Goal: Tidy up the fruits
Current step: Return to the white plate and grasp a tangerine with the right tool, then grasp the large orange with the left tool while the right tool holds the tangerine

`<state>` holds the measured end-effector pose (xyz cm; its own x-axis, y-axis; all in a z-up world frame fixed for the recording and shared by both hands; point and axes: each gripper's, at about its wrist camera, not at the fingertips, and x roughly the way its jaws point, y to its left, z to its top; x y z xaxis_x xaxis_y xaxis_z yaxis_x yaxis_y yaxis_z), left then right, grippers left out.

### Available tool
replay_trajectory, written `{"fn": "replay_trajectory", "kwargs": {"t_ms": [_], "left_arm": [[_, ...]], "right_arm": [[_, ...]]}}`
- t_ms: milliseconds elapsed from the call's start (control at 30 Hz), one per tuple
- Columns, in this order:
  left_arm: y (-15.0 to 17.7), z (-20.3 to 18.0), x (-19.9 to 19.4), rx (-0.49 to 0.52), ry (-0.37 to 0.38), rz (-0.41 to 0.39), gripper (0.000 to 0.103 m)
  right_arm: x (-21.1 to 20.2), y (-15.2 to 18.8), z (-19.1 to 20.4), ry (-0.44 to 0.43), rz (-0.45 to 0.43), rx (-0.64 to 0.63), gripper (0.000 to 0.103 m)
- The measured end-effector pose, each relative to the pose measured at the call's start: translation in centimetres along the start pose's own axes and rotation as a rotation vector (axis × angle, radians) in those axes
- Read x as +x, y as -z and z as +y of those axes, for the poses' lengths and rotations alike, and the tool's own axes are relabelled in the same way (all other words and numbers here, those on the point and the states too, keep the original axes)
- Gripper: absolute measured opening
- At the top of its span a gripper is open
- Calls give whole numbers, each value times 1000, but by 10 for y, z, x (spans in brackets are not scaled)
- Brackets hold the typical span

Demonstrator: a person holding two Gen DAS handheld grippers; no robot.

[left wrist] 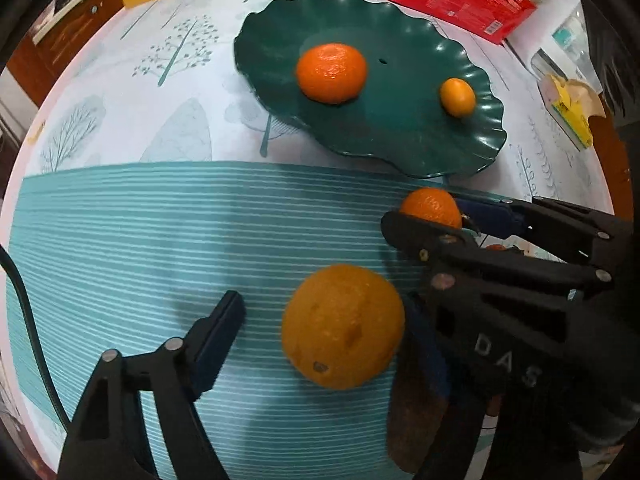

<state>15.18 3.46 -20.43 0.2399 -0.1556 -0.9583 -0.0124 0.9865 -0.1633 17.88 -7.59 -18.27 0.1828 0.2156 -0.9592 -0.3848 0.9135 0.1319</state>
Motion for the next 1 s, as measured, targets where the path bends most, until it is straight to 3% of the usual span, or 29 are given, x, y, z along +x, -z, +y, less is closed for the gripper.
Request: {"fn": "replay_trajectory", "kwargs": {"t_ms": [200, 600, 1000], "left_arm": [[-7, -11, -3, 13, 23, -17, 50], [11, -23, -8, 82, -10, -47, 47], [33, -29, -32, 153, -41, -43, 46]], "right_arm": [[-14, 4, -4, -11, -31, 26, 39], [-69, 29, -22, 36, -141, 128, 39], [-129, 81, -28, 92, -223, 210, 39]]}}
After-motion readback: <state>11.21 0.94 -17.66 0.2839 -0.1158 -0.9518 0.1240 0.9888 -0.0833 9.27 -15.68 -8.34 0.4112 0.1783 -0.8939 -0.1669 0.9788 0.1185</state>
